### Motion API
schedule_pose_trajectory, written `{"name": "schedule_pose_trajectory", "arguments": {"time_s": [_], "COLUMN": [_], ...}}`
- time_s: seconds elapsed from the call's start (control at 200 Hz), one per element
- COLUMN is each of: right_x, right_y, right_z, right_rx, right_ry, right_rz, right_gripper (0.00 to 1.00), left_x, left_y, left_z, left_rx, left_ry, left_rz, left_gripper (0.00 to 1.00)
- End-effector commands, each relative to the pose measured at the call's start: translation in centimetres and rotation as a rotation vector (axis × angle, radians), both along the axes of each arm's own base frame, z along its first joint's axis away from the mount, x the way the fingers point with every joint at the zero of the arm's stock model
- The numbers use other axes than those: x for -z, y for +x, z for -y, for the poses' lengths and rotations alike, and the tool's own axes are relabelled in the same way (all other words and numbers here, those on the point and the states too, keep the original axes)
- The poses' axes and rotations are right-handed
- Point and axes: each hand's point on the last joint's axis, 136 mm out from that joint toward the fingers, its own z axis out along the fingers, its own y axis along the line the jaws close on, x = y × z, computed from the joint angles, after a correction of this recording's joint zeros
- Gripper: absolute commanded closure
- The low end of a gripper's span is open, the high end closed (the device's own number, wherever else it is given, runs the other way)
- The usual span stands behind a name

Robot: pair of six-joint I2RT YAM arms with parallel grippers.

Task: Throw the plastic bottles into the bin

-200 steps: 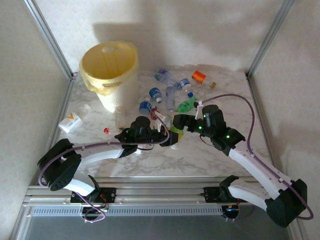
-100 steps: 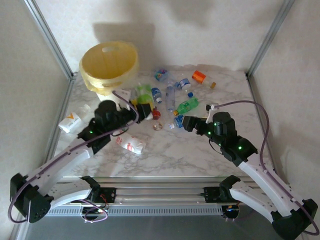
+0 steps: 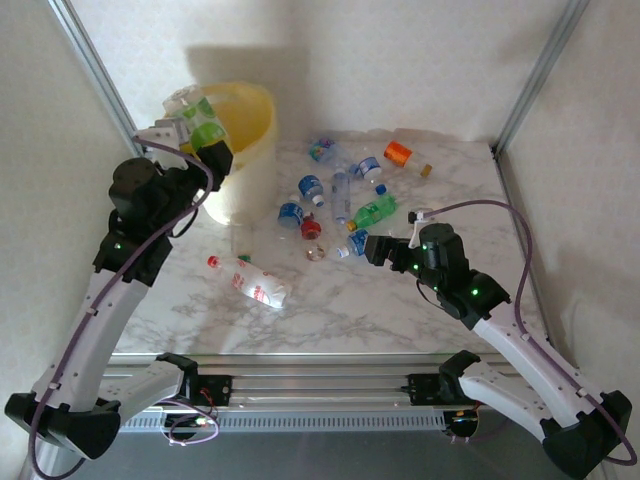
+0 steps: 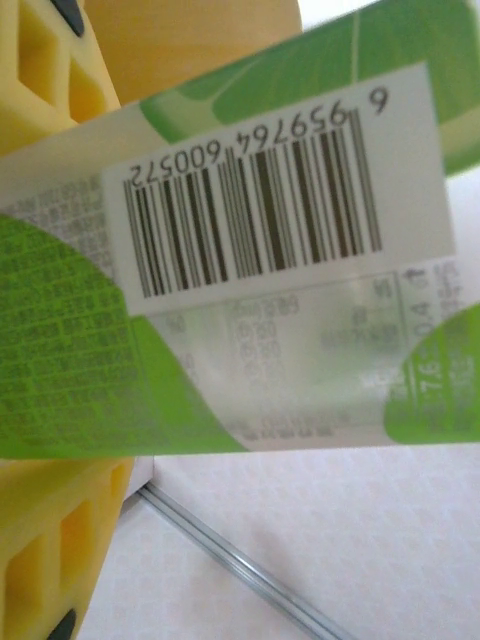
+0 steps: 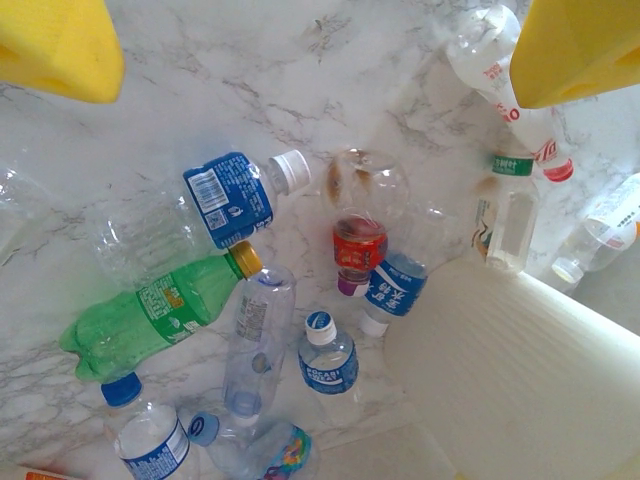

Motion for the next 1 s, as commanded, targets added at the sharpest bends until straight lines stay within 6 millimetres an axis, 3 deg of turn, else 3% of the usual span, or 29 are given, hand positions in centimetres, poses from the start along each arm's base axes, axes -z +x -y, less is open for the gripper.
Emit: {"name": "schedule_pose_trajectory", "arguments": {"time_s": [0.0,0.761,0.896,0.991], "right_x": [0.4,1.2,1.3,1.2], "right_y": [-0.1,0.0,0.0,0.0], "right_z": [0.1,0.0,-0.1,-0.1], "right_rx": [-0.005,-0.013,-0.013,-0.012], "right_ry": [-0.027,-0.035,-0.037,-0.041], "right_rz": [0.000,-0.019,-0.022,-0.026], "right_gripper": [0.01,0.01,0.01,0.01], "left_x": [-1.6,-1.2,-1.1,0.7], "left_y": [-0.6,3.5,6.8,10.9], "left_z": [-0.5,-2.0,-2.8,-3.2], "left_rx": [0.009,0.011,-0.007,-0.011], "left_ry": [0.006,0.010,0.011,0.009], "left_rz": [0.038,0.008,-0.015,-0.076], "left_gripper": [0.48,0.47,0.45,0.40]}}
